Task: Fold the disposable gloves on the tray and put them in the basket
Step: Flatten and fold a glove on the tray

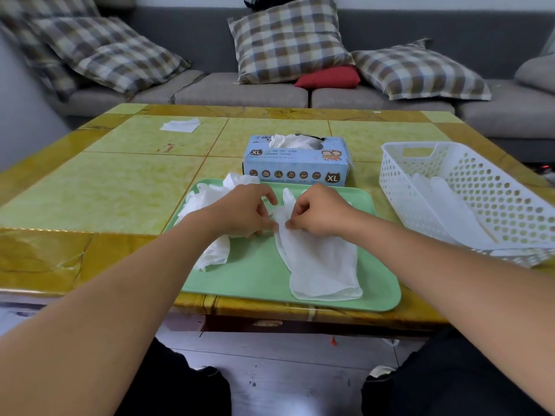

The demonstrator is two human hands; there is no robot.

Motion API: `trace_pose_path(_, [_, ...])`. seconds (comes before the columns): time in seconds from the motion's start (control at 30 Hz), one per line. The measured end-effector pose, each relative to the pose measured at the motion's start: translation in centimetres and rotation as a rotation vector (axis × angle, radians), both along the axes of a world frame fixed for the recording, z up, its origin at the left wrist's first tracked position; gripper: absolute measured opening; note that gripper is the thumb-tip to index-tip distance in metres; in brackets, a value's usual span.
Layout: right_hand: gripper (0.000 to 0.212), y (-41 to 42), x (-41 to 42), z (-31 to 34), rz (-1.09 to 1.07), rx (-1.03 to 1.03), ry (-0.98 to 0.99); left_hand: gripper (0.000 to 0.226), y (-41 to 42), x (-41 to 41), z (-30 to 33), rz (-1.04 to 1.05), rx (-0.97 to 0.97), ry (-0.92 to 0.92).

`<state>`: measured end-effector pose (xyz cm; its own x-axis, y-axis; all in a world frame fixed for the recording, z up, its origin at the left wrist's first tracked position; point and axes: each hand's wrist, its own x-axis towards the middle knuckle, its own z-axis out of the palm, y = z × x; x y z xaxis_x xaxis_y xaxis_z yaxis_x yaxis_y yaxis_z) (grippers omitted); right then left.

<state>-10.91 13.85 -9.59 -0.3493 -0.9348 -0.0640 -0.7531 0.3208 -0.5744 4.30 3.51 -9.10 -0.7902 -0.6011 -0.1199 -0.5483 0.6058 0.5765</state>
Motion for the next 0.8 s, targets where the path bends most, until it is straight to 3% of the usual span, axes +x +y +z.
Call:
trace_pose_path(0.13, [0.020,0.1,0.1,-0.2,0.031,0.046,-0.079,0.029,-0.1,-0.1,0.2,0.069,0.100,0.007])
trace_pose_path(0.23, [0.029,0.7,-0.6,1.3,0.034,-0.032,-0.035,0.044,0.3,-0.3,0.4,-0.015,-0.138,-0.060])
trace_pose_path(0.3, [0.025,1.8,-1.4,2.8,0.124,-0.042,0.026,0.044,1.3,-0.7,1.1,-0.103,-0.288,0.022])
trace_pose_path(0.4, [0.019,4.4,-2.4,4.0,0.394,0.266,0.107,0.026,3.3,-1.2,2.1,-0.360,-0.232,0.032])
trace_pose_path(0.5, [0.040,7.1,-2.8,3.8,0.538,0.430,0.197,0.026,4.6,-1.0,2.0,-0.550,-0.144,-0.222])
trace_pose_path(0.6, [0.045,8.8,-2.9,2.8,0.547,0.382,0.251,0.028,4.5,-0.4,1.5,-0.568,-0.075,-0.307])
trace_pose_path(0.8, [0.025,10.5,-3.6,0.2,0.492,0.171,0.037,0.027,4.6,0.6,0.5,-0.501,0.036,-0.213])
